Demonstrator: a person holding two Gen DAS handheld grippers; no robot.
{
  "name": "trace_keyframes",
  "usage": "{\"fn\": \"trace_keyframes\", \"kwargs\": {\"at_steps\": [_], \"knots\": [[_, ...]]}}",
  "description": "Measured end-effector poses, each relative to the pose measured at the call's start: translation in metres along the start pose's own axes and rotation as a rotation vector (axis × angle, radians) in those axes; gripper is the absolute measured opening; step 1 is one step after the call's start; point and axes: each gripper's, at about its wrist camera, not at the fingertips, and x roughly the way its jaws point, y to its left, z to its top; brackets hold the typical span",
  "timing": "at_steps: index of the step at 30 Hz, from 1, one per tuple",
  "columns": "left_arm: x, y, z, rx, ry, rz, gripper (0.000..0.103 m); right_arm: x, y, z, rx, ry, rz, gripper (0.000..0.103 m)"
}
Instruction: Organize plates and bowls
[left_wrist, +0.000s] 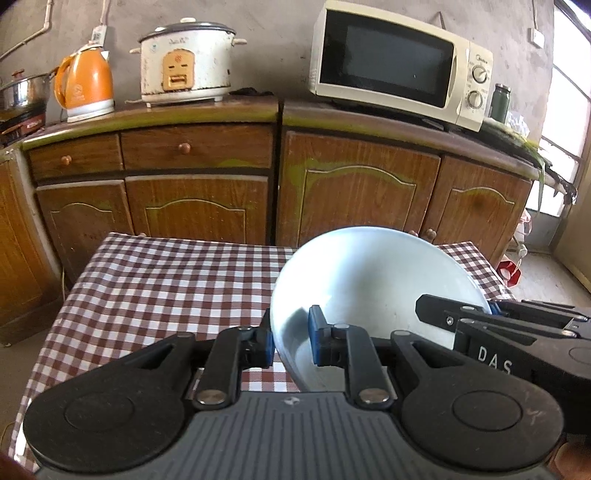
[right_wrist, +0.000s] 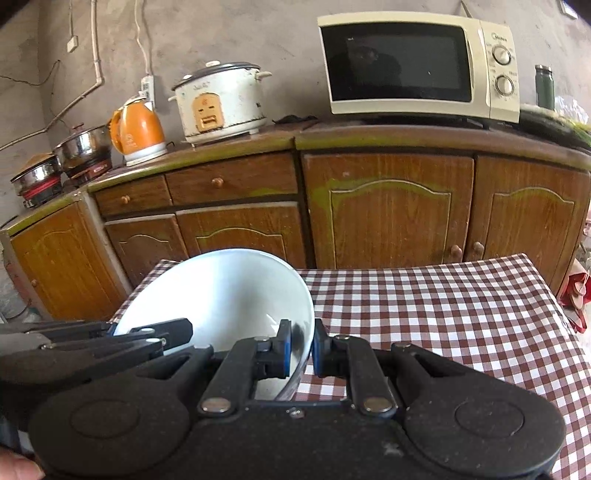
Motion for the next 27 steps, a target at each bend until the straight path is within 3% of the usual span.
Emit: {"fn": "trace_keyframes", "kwargs": {"at_steps": [27], "knots": [[-0.070, 0.036, -0.011, -0.032, -0.050, 0.049, 0.020, -0.058, 0.065, 0.000, -0.058, -0.042, 0.050, 0.016]]}}
